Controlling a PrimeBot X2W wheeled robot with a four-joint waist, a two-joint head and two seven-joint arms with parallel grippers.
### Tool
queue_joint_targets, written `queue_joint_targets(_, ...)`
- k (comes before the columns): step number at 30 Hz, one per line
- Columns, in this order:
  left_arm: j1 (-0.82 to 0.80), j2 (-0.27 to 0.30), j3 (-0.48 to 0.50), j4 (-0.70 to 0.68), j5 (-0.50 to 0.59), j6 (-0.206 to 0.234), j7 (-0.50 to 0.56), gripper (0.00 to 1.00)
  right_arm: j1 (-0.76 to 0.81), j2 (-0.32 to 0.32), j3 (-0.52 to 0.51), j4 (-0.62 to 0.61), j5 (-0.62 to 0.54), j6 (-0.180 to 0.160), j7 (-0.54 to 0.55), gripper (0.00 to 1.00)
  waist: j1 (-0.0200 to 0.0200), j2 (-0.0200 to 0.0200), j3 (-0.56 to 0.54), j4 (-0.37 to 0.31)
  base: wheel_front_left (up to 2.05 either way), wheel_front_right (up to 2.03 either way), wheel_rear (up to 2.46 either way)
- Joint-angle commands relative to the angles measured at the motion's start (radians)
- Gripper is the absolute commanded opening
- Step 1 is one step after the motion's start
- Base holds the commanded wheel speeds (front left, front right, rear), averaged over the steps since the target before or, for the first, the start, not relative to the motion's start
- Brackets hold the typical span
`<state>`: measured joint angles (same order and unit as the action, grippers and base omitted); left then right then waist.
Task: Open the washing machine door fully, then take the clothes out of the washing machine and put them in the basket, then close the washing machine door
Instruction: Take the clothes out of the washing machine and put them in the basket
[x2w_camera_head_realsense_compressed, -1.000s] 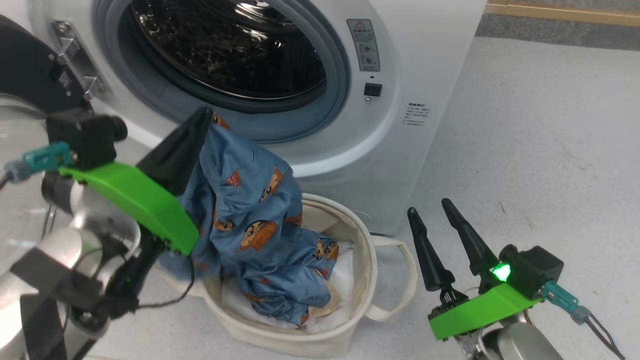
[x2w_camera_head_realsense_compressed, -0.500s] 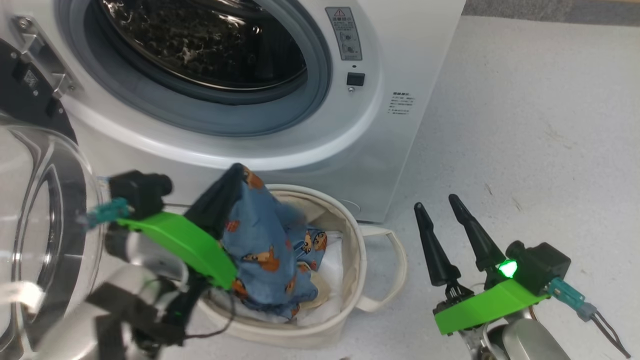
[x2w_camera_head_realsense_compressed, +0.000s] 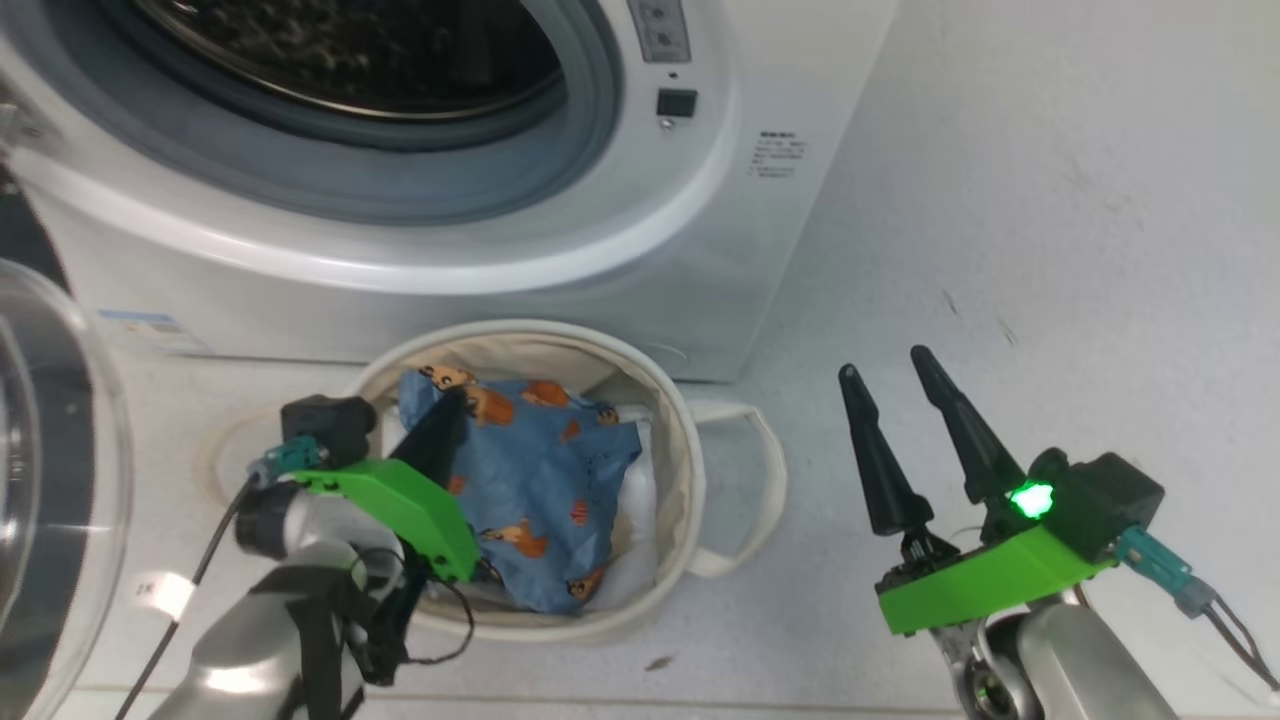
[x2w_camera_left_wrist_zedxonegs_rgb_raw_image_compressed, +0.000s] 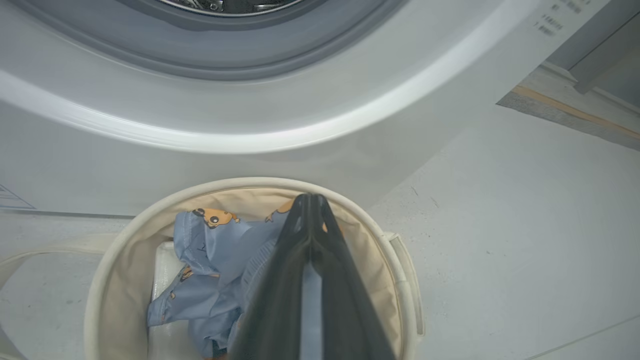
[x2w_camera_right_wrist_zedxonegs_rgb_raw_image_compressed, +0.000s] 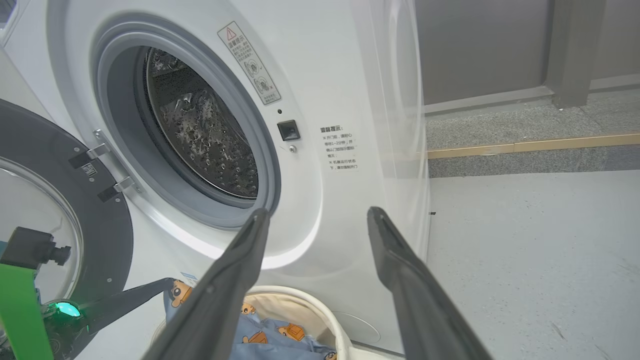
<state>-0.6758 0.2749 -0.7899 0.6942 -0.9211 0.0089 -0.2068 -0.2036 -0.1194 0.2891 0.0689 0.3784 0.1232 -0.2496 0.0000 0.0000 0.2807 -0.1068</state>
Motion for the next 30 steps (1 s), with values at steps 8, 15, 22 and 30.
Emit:
queue_joint_targets(8,-0.13,-0.024,0.041,0.409,0.062,0.055,-0.048,0.0,-0.055,-0.002,0.002,-0.064,-0.018,0.008,-0.012,1.0,0.0,0.0,0.128,-0.094,0.0,0.0,0.0)
queue_joint_targets(15,-0.148,-0.04,0.076,0.546,0.051,0.079,-0.054,0.0,-0.066,0.004,-0.015,-0.076,-0.026,0.008,-0.012,1.0,0.0,0.0,0.185,-0.14,0.0,0.0,0.0)
queue_joint_targets(22,-0.165,-0.044,0.099,0.566,0.058,0.131,-0.055,1.0,-0.07,0.008,-0.021,-0.078,-0.03,0.008,-0.012,1.0,0.0,0.0,0.18,-0.133,0.0,0.0,0.0)
queue_joint_targets(30,-0.15,-0.035,0.161,0.455,0.11,0.142,-0.055,1.0,-0.064,0.012,-0.012,-0.069,-0.022,0.008,-0.012,1.0,0.0,0.0,0.122,-0.089,0.0,0.0,0.0)
